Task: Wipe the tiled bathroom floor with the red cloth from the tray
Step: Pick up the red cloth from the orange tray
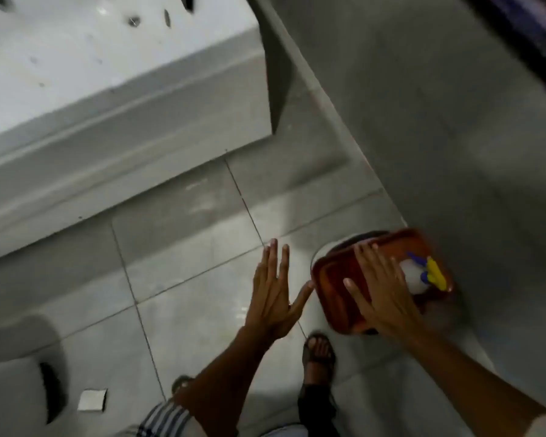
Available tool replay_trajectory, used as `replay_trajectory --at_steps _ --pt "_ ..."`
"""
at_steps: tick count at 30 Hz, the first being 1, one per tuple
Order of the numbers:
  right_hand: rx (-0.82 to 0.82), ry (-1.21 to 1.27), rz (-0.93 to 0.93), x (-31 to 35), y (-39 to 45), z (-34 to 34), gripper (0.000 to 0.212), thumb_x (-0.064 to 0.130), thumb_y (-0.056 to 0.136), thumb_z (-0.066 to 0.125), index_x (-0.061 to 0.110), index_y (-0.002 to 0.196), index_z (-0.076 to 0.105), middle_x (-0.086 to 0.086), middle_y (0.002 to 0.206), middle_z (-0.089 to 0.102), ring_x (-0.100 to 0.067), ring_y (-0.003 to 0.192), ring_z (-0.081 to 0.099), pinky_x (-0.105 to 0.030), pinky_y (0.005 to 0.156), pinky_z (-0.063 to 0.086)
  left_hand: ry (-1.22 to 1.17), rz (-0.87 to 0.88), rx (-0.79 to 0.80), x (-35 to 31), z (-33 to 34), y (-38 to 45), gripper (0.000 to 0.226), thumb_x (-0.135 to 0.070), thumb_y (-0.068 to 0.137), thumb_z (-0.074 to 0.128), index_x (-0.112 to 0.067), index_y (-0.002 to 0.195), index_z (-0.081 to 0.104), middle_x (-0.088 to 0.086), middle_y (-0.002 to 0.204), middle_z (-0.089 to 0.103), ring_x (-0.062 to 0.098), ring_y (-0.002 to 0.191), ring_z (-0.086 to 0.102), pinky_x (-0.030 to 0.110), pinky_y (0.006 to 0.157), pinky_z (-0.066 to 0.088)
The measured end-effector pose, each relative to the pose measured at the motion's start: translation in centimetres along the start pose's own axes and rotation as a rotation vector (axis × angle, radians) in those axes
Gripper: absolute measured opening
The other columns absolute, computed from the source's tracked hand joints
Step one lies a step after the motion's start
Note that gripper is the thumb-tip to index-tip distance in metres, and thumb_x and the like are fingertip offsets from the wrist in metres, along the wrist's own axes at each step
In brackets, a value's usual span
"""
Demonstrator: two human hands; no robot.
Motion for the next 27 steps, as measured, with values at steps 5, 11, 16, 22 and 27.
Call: replay_trajectory --at_steps 5,11,16,22,27 --pt "0.126 -0.059 -0.013 -7.4 1.5 10.4 0.076 0.056 0.11 0.036 0.016 0.174 0.022 -0.008 0.18 0.027 -0.029 0.167 0.024 -0.06 0.133 0.022 -0.045 -0.019 0.023 3.1 14.0 1.5 0.089 -0.062 0.113 0.04 -0.022 0.178 -0.006 -0.004 0.187 -0.019 0.015 0.174 -0.02 0.052 0.143 0.008" --pt "0.17 -0.085 -0.101 -10.6 2.4 20.3 0.076 0.057 0.112 0.029 0.019 0.175 0.012 -0.007 0.184 0.011 -0.029 0.17 0.009 -0.058 0.135 0.016 -0.046 -0.034 -0.062 6.0 23.7 5.7 0.085 -0.055 0.115 0.034 -0.014 0.178 -0.005 0.001 0.188 -0.015 0.012 0.173 -0.019 0.037 0.14 -0.01" --pt "0.048 -0.16 -0.073 -11.0 2.0 22.9 0.083 0.061 0.11 0.032 0.02 0.176 0.003 -0.008 0.185 -0.002 -0.033 0.17 0.001 -0.059 0.136 0.009 -0.052 -0.042 -0.157 7.1 26.7 6.6 0.083 -0.04 0.116 0.043 -0.007 0.177 -0.002 0.006 0.187 -0.015 0.019 0.176 -0.01 0.037 0.141 -0.006" --pt "0.001 -0.159 -0.085 -11.5 2.0 24.0 0.073 0.052 0.114 0.027 0.017 0.175 0.009 -0.009 0.184 0.005 -0.035 0.17 0.005 -0.059 0.136 0.015 0.016 -0.036 -0.19 7.5 27.3 6.8 0.082 -0.041 0.115 0.042 -0.005 0.177 0.003 0.011 0.188 -0.007 0.022 0.176 -0.008 0.046 0.142 -0.006" --pt "-0.043 0.065 -0.015 -11.3 2.3 23.3 0.059 0.039 0.117 0.029 0.019 0.173 0.026 -0.003 0.182 0.022 -0.027 0.17 0.012 -0.051 0.138 0.01 -0.006 0.002 -0.139 8.1 26.2 6.4 0.081 -0.054 0.116 0.028 -0.009 0.178 0.001 0.006 0.188 -0.011 0.021 0.175 -0.013 0.05 0.141 -0.008"
Point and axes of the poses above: each hand's wrist, its own y-axis towards the middle knuckle, its own z-axis out of the palm, x = y × z, the point moved 2 cm from there along y, towards the middle knuckle
